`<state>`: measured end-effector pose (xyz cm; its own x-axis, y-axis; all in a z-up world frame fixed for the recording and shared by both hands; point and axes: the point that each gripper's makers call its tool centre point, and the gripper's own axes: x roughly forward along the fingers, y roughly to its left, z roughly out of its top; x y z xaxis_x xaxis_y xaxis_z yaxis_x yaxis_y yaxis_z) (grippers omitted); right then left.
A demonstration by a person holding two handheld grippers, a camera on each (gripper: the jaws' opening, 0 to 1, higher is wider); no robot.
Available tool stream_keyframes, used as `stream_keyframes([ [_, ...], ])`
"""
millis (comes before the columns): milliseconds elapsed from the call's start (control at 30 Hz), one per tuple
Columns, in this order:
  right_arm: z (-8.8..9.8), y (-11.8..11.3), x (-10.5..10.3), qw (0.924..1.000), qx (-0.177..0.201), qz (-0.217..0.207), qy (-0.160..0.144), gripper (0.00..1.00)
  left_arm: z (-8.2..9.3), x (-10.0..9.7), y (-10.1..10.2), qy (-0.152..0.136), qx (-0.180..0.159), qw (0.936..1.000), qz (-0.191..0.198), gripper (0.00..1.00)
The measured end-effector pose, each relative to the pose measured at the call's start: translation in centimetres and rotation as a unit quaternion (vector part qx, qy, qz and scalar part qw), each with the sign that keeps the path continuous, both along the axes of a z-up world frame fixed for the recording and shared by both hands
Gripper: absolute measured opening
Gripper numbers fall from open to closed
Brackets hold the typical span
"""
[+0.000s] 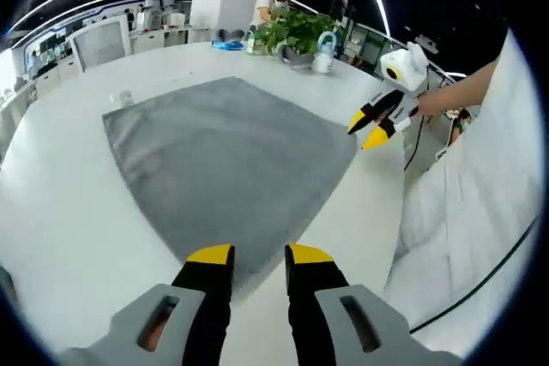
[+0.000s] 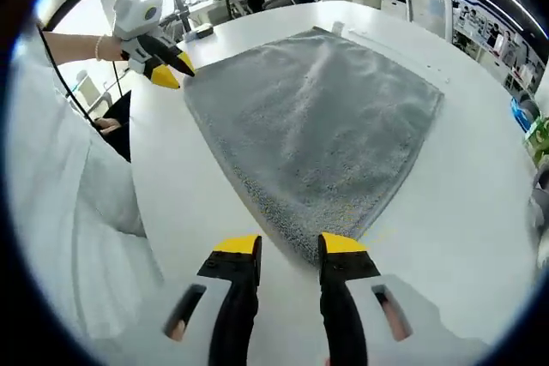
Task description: Fold the towel on the table until its edges align and the towel forms a compact rectangular stack.
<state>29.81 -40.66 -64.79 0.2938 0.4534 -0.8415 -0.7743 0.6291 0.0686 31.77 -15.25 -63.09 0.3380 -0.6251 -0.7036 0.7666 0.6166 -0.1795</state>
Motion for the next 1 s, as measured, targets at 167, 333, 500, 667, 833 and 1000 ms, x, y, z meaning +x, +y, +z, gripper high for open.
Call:
stream_keyframes([
  [167, -0.5, -0.4, 0.1, 0.9999, -0.011, 0.000, 0.002, 0.23, -1.5, -0.7, 1.3, 0.000, 0.039, 0.9991, -0.014, 0.25],
  [333, -1.0, -0.8, 0.3, 0.9995, -0.031, 0.007, -0.001, 0.20, -2.0, -0.8, 1.7, -0.010, 0.056, 0.9982, -0.021, 0.24],
  [500, -1.2, -0.8, 0.2, 0.9976, -0.058, 0.034, -0.020, 0.18, -2.3, -0.6, 1.7, -0.025, 0.080, 0.9958, -0.037, 0.22],
  [667, -1.3, -1.2, 0.5, 0.9957, -0.077, 0.040, -0.034, 0.13, -2.4, -0.1, 2.1, -0.060, 0.118, 0.9900, -0.050, 0.14],
  [833, -1.4, -1.6, 0.8, 0.9932, -0.092, 0.044, -0.055, 0.06, -2.4, 0.0, 2.3, -0.064, 0.116, 0.9898, -0.051, 0.11],
  [1000, -1.3, -1.7, 0.9, 0.9937, -0.085, 0.031, -0.066, 0.04, -2.4, 0.0, 2.5, -0.086, 0.122, 0.9868, -0.062, 0.08],
])
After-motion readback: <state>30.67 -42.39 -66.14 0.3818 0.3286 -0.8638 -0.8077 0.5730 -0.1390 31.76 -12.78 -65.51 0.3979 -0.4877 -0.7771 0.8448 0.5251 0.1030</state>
